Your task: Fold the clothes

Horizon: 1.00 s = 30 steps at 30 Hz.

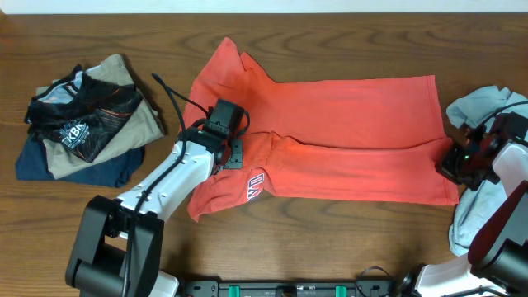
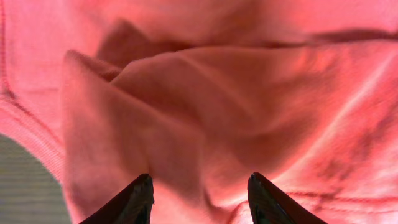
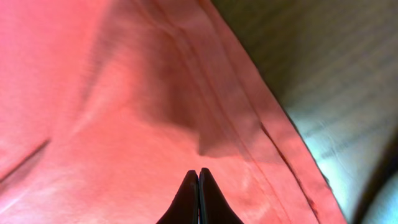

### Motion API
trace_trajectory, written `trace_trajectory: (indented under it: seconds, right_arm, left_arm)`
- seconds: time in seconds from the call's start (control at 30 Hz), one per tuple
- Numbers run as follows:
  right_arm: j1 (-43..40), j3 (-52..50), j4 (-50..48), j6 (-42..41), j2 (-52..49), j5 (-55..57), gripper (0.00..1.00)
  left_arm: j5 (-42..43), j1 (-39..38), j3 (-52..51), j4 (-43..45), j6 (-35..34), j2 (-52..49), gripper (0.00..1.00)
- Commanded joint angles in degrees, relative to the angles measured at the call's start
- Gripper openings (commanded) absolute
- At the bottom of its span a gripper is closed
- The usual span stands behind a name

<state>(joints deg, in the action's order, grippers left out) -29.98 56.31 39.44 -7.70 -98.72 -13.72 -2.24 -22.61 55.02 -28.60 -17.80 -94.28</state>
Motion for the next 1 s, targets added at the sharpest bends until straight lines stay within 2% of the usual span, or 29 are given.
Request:
trace_trajectory:
  seconds: [0.0, 0.27, 0.47, 0.63, 0.73, 0.97]
  right_arm:
    - [1.3, 0.9, -0.7, 3.2, 1.1, -3.1, 0.01]
    - [4.4, -0.6, -4.2, 6.6, 1.1, -3.0, 0.01]
    - [5.7, -4.6, -7.1, 7.1, 1.1, -0.2, 0.01]
    - [5.6, -6.5, -6.8, 2.5, 1.1, 8.5, 0.02]
    - [5.6, -6.6, -4.7, -0.3, 1.1, 13.4, 0.03]
    - [5.6, -6.6, 1.4, -6.8, 1.1, 23.4, 0.04]
  left_arm:
    - [2.0, 0.0, -1.6, 0.9, -0.5, 0.5, 0.50]
    - [1.6, 1.4, -5.3, 2.5, -0.6, -0.2, 0.50]
    - [1.8, 3.9, -8.2, 3.7, -4.0, -0.2, 0.52]
    - [1.9, 4.2, -11.6, 4.8, -4.0, -0.2, 0.59]
    - [1.8, 4.3, -13.6, 4.4, -4.0, -0.2, 0.59]
    - [1.6, 7.7, -15.5, -7.8, -13.0, -0.2, 0.59]
